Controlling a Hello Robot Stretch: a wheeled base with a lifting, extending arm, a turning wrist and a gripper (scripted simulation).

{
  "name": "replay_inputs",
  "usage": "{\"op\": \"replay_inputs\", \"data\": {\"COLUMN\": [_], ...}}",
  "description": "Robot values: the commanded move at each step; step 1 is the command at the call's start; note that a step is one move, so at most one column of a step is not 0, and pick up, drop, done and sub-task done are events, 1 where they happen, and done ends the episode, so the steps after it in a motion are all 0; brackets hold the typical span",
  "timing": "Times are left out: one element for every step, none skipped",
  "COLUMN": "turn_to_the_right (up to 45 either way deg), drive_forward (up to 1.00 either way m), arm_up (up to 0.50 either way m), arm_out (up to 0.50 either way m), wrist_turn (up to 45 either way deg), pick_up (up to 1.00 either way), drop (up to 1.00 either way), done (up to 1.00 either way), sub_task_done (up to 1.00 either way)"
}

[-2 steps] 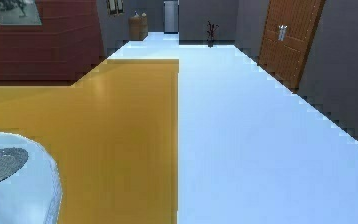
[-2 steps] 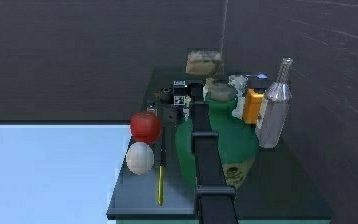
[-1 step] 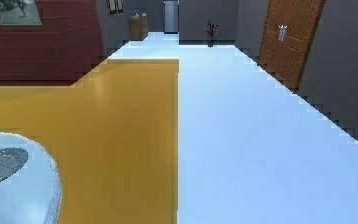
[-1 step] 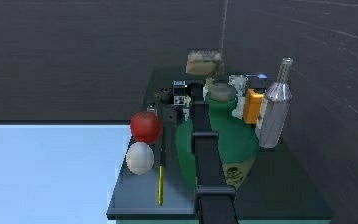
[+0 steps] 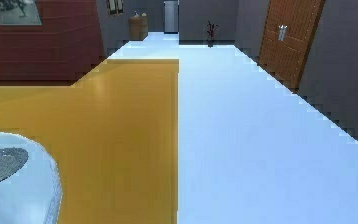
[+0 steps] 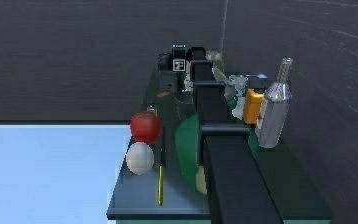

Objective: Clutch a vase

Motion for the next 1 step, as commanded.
{"op": "replay_inputs", "data": {"turn_to_the_right": [0.0], "drive_forward": [0.0], "arm_up": [0.0], "arm_out": [0.0], "wrist_turn": [0.0], "pick_up": [0.0], "drop": [0.0], "done": [1.0], "sub_task_done": [0.0]}}
